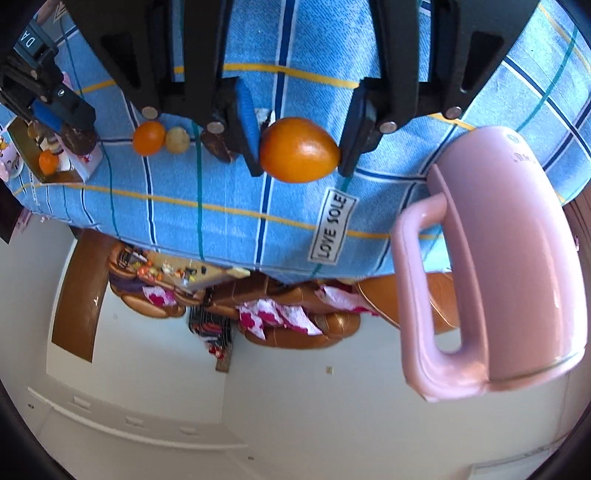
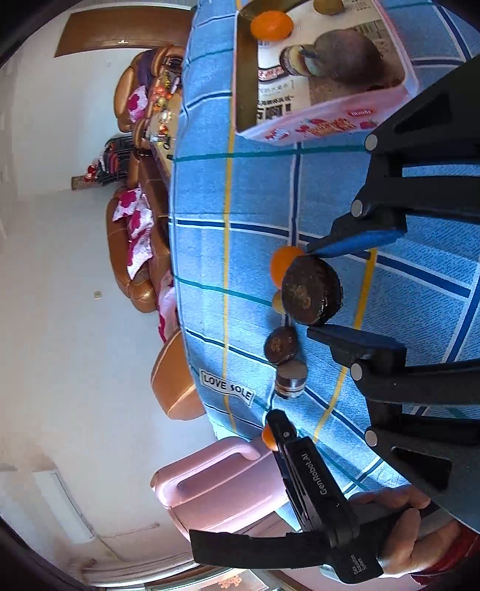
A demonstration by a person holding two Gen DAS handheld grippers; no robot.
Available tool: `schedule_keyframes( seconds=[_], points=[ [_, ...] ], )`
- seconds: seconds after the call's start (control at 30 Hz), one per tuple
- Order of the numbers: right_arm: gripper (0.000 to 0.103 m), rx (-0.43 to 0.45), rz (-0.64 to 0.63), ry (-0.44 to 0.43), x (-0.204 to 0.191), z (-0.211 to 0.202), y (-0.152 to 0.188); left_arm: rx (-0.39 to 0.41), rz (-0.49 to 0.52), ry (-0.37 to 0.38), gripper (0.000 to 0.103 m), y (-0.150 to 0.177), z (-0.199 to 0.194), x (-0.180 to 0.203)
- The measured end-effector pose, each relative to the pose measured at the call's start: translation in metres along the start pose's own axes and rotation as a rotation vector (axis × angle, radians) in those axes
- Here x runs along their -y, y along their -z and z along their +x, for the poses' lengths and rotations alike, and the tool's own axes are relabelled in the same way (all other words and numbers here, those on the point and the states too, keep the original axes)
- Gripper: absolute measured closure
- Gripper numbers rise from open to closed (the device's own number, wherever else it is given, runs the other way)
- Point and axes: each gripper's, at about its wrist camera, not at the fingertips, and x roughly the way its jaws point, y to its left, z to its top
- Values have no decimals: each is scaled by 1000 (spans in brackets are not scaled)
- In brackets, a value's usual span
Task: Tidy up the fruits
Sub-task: 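Lift and carry the orange and the dark cake toward the pink tin box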
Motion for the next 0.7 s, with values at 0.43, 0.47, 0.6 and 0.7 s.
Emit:
schedule_keyframes(
  seconds=[0.43,0.47,0.6,0.7],
  points=[
    [63,162,-127,160,-14,-21,0,84,156,-73,60,7,-11,42],
    [63,162,-129,163,-14,-21,0,81,154,-72,60,7,-11,41],
    [63,161,-124,166,-12,-22,1,75,128,-76,60,9,-15,41],
    [63,162,-127,165,-12,-25,2,75,121,-83,60,12,-17,45]
  ],
)
